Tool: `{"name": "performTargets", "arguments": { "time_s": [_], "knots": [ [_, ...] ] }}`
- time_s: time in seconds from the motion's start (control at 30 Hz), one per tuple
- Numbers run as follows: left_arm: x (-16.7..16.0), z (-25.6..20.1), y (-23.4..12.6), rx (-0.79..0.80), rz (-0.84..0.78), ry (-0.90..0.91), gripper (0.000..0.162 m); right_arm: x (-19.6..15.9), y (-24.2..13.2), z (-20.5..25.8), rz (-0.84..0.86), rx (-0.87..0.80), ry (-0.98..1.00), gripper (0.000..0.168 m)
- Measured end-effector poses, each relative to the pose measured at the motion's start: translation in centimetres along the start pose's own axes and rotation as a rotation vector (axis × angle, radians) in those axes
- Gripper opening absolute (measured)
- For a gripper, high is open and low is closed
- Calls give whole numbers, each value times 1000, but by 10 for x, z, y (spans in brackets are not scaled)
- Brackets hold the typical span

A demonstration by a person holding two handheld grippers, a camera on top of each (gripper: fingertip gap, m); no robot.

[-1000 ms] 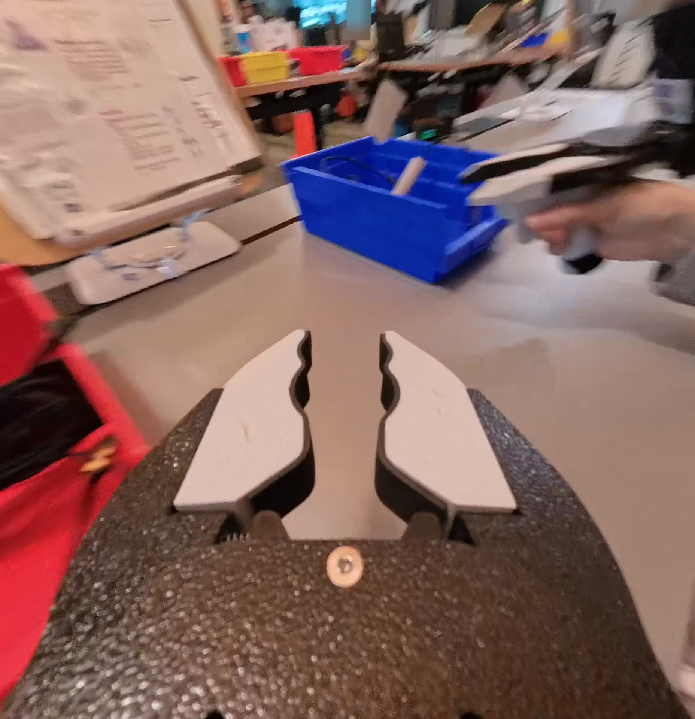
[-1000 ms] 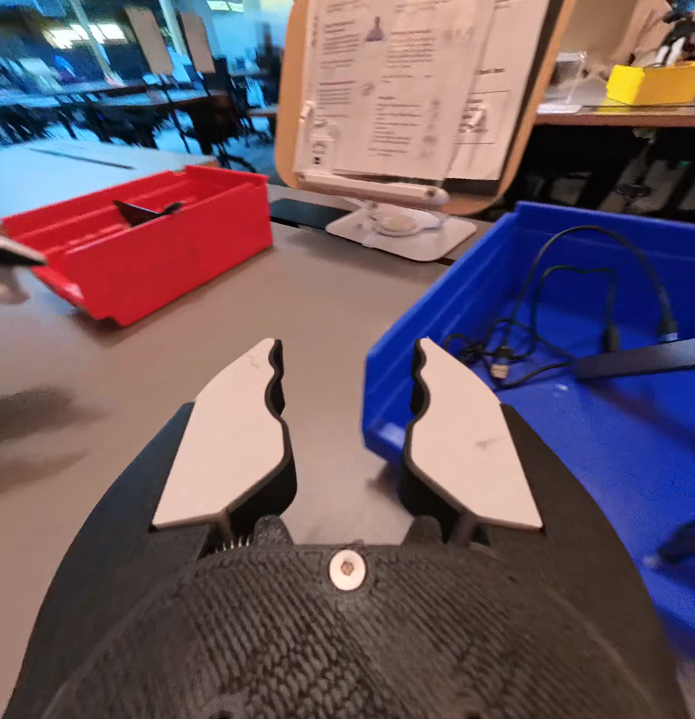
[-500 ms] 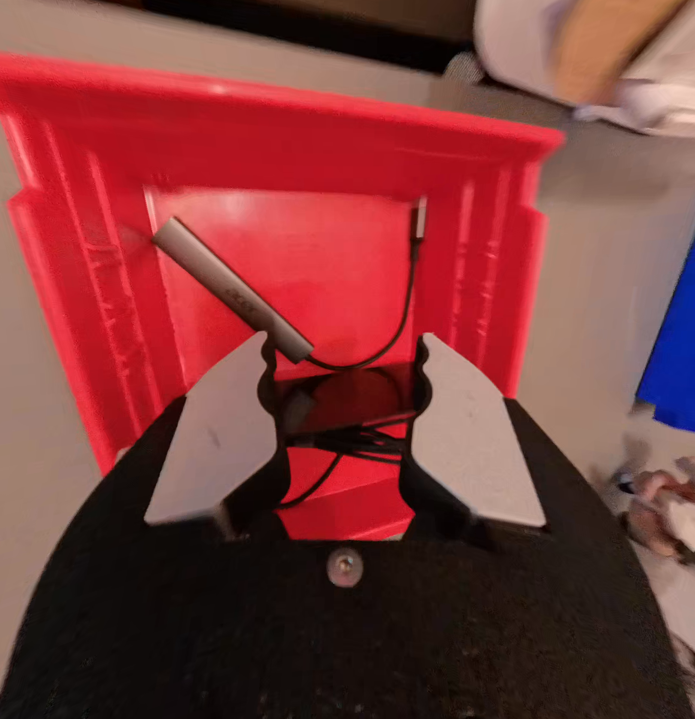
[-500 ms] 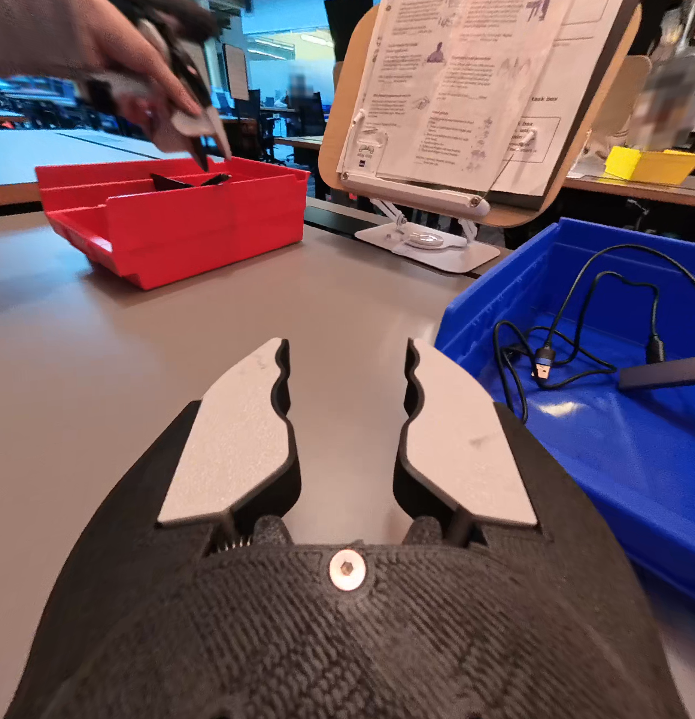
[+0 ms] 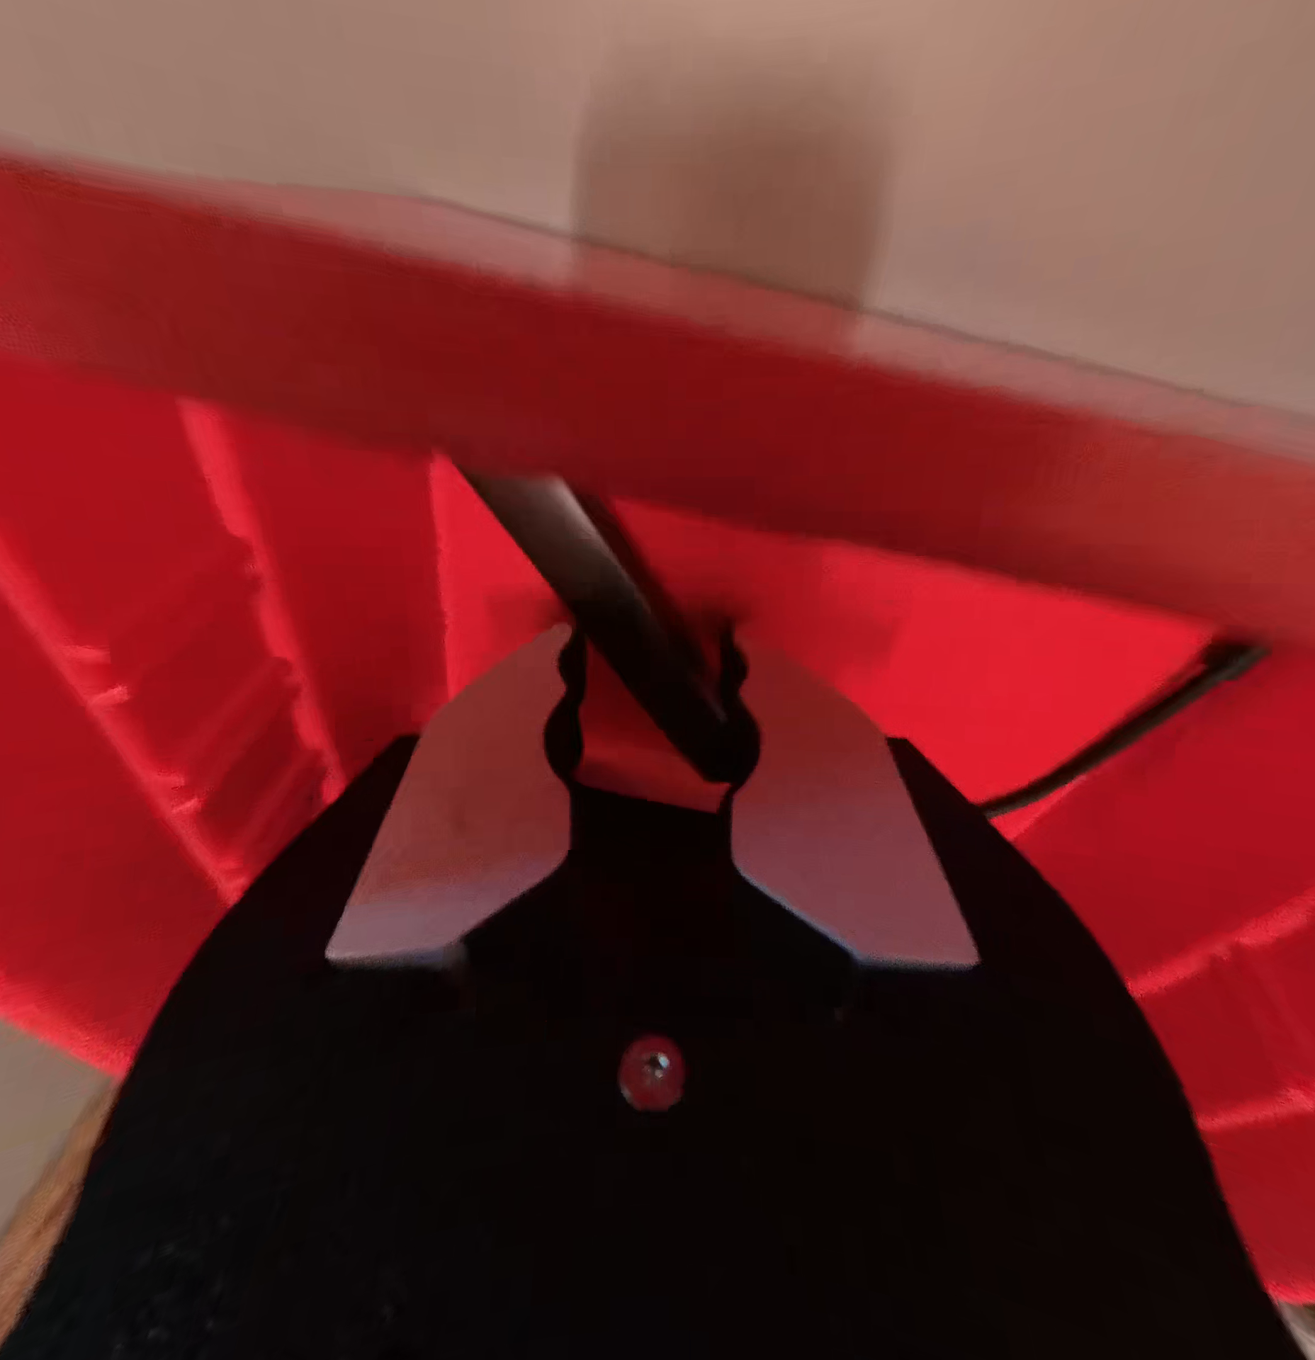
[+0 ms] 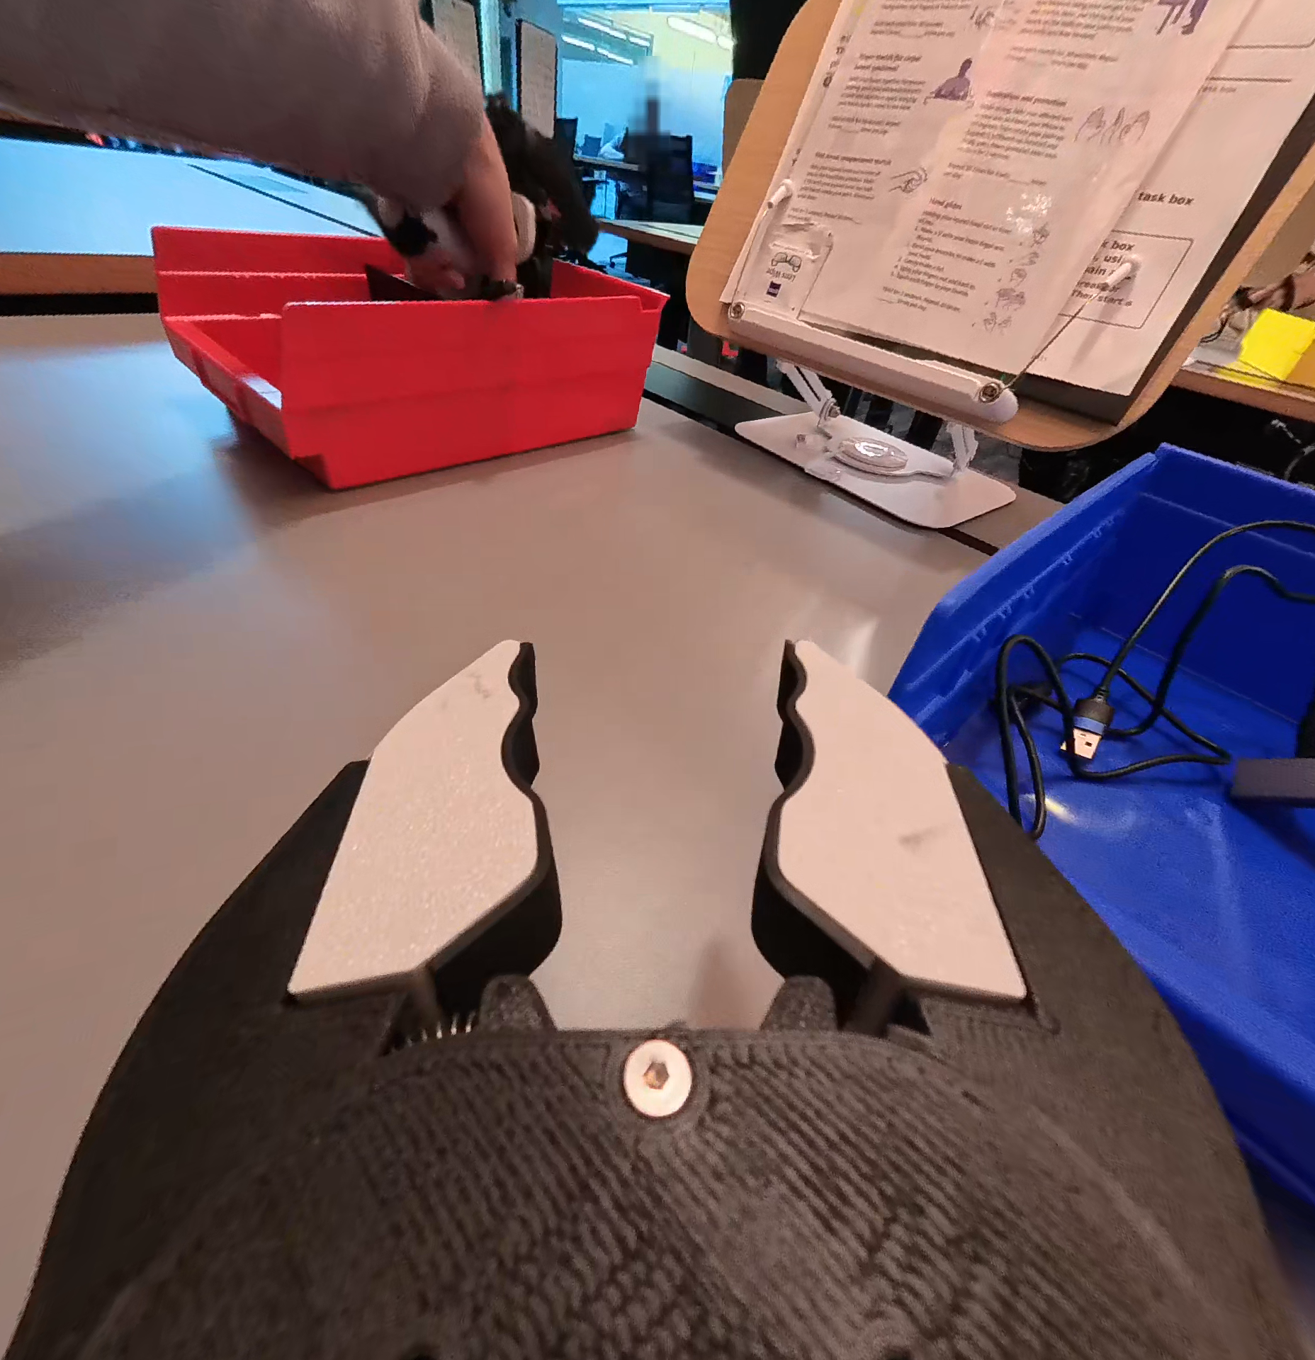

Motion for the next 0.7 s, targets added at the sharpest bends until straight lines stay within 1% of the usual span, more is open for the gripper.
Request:
{"name": "performTargets", "arguments": {
  "time_s": [0.1, 0.13, 0.17, 0.27, 0.33, 0.43, 0.57, 0.63, 0.7],
  "knots": [
    [0, 0, 1, -84, -45, -58, 34, 2, -2, -2, -17, -2, 20, 61],
    [0, 1, 2, -104, -74, -61, 29, 2, -2, -3, -18, -2, 24, 60],
    [0, 2, 2, -122, -110, -59, 27, 2, -1, -3, -15, -6, 26, 59],
    [3, -5, -4, -220, -199, -6, 24, 0, 1, -3, 4, -8, 24, 58],
    [5, -9, -17, -248, -261, 38, 23, 0, 0, -2, -2, -15, 8, 56],
    [5, -16, -47, -323, -390, 76, 23, 0, 1, 1, -4, -24, -28, 54],
    [3, -25, -112, -460, -654, 130, 22, -3, 3, 6, 20, -15, -72, 55],
    [-7, -35, -150, -548, -776, 177, 22, -4, 3, 8, 24, -16, -99, 56],
    [-25, -52, -185, -657, -869, 249, 22, -5, 4, 10, 23, -25, -126, 56]
  ]
}}
Point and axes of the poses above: each gripper's, where its closed fingertips meet, y out along the fingers, x out of its top, z = x × y across the jaws, the point moved 3 cm from there along -y, back along the fingers, and after that the axes turned 13 degrees about -x, right-handed, at the moved point
